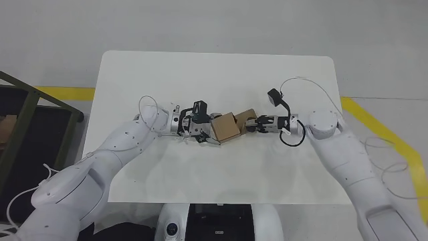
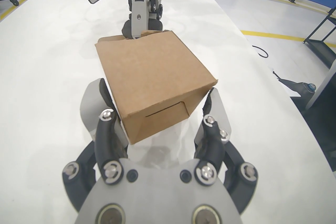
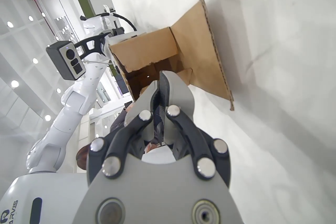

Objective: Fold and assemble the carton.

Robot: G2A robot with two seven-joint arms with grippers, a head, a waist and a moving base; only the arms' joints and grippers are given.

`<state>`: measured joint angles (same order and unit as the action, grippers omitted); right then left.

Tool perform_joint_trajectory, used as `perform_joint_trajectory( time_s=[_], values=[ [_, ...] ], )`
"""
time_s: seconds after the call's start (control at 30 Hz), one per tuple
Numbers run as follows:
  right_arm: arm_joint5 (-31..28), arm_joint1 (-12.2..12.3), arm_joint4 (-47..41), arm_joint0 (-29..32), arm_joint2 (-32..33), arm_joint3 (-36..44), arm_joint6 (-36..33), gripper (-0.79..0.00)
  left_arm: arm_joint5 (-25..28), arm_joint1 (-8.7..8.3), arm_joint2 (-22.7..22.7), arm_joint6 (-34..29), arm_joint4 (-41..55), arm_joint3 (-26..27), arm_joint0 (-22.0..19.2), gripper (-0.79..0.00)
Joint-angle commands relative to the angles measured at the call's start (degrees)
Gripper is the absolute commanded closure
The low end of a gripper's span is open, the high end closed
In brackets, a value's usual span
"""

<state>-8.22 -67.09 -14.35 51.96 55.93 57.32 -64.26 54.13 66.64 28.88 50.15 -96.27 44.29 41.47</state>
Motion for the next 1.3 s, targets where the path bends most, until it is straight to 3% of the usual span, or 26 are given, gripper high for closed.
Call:
perform_joint_trajectory(
  time_s=[0.0, 0.4, 0.97, 1.03, 1.1, 1.27],
  values=[
    [-0.3, -0.3, -0.7, -0.5, -0.4, -0.3, -0.3, 0.000, 0.0, 0.00, 0.0, 0.0, 0.0, 0.0, 0.0, -0.637],
    [-1.7, -3.4, -2.3, -3.5, -7.2, -5.1, -1.2, 0.000, 0.0, 0.10, 0.0, 0.0, 0.0, 0.0, 0.0, -0.637],
    [-3.3, -5.3, -5.5, -3.0, -8.9, -7.5, 0.6, 0.000, 0.3, 0.23, 0.0, -0.3, 1.3, -0.1, 0.3, -0.653],
    [-3.4, -5.3, -5.5, -2.9, -8.8, -7.6, 0.6, 0.000, 0.0, -0.05, 0.2, 0.0, 1.2, -0.5, 0.6, -0.683],
    [-3.4, -5.3, -5.5, -2.9, -8.6, -7.6, 0.6, 0.000, -0.2, -0.46, 0.6, 0.2, 1.8, -0.9, 1.1, -0.785],
    [-3.5, -5.3, -5.4, -2.7, -8.4, -7.5, 0.7, 0.000, -0.5, -1.73, 1.6, 0.5, 3.1, -0.2, 2.5, -0.785]
  ],
)
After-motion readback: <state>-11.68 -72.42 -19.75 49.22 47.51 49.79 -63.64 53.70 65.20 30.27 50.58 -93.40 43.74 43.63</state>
